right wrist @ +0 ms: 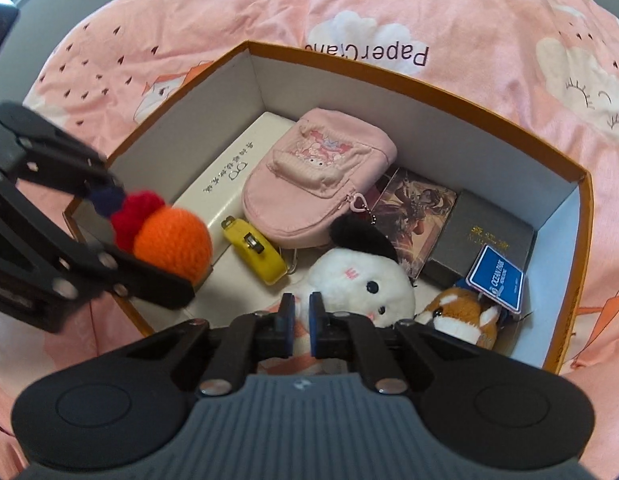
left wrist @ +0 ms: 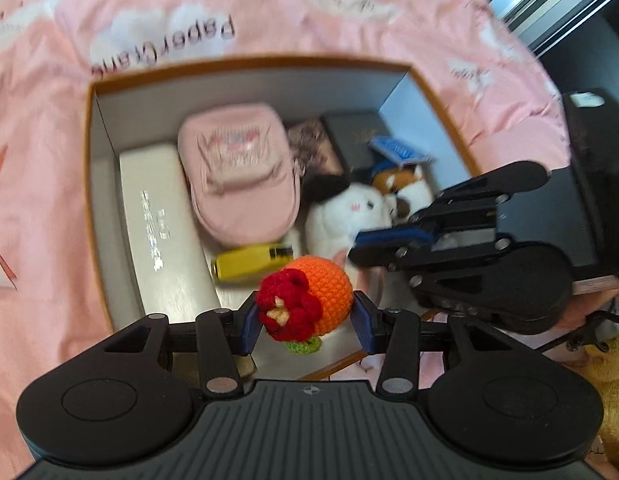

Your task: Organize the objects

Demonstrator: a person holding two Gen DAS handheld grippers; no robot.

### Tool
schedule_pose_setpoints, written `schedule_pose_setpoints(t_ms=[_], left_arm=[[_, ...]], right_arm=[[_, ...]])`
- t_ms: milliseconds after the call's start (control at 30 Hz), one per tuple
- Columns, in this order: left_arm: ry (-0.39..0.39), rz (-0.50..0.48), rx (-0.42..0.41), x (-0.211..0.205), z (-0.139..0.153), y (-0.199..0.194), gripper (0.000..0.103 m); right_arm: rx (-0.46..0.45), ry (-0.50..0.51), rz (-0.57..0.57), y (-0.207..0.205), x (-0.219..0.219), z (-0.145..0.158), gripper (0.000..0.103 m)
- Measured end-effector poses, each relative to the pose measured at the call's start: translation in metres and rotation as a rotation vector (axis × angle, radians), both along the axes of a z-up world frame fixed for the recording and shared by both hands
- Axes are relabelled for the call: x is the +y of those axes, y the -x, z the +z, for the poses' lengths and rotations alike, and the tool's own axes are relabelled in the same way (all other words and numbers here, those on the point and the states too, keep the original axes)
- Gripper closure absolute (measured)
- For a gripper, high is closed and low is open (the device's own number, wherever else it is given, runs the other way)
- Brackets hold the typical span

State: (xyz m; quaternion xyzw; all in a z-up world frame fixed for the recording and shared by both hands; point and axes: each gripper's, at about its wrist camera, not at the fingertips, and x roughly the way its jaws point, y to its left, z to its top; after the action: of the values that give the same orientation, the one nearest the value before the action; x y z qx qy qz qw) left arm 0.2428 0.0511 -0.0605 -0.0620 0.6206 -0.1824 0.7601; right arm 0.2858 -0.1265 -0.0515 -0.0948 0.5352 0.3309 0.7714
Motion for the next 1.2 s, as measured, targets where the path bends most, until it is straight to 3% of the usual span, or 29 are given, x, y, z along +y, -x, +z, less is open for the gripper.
schedule_pose_setpoints(t_ms=[233, 333, 467, 600, 733, 867, 1033, 1200], left_arm=[[-0.042, 0.023, 0.097, -0.006, -0.017, -0.008, 0.050], [-0.068, 0.030, 0.103, -0.008, -0.021, -0.009, 0.047], [-0.072, 0.042, 0.100, -0.007, -0.020, -0.007, 0.035], [-0.080, 0.055, 0.078, -0.005, -0.016, -0.005, 0.034], [-0.087, 0.073, 0.018, -0.006, -0.004, 0.004, 0.035], [-0.089, 0.073, -0.070, -0.009, 0.018, 0.020, 0.035], [-0.124, 0.069, -0.187, -0.017, 0.047, 0.045, 0.035], [-0.137, 0.064, -0.302, -0.028, 0.070, 0.073, 0.035]], right_arm=[[0.023, -0.053, -0.041, 0.000, -0.008, -0.003, 0.097], [0.025, -0.062, -0.044, 0.000, -0.009, -0.003, 0.096], [0.036, -0.073, -0.053, 0.000, -0.010, -0.004, 0.092], [0.041, -0.081, -0.055, 0.001, -0.009, -0.003, 0.085], [0.027, -0.079, -0.054, 0.006, -0.008, 0.001, 0.077], [-0.051, -0.077, -0.072, 0.021, -0.015, 0.019, 0.055], [-0.137, -0.095, -0.145, 0.043, -0.036, 0.051, 0.054], [-0.262, -0.153, -0.246, 0.080, -0.057, 0.080, 0.043]])
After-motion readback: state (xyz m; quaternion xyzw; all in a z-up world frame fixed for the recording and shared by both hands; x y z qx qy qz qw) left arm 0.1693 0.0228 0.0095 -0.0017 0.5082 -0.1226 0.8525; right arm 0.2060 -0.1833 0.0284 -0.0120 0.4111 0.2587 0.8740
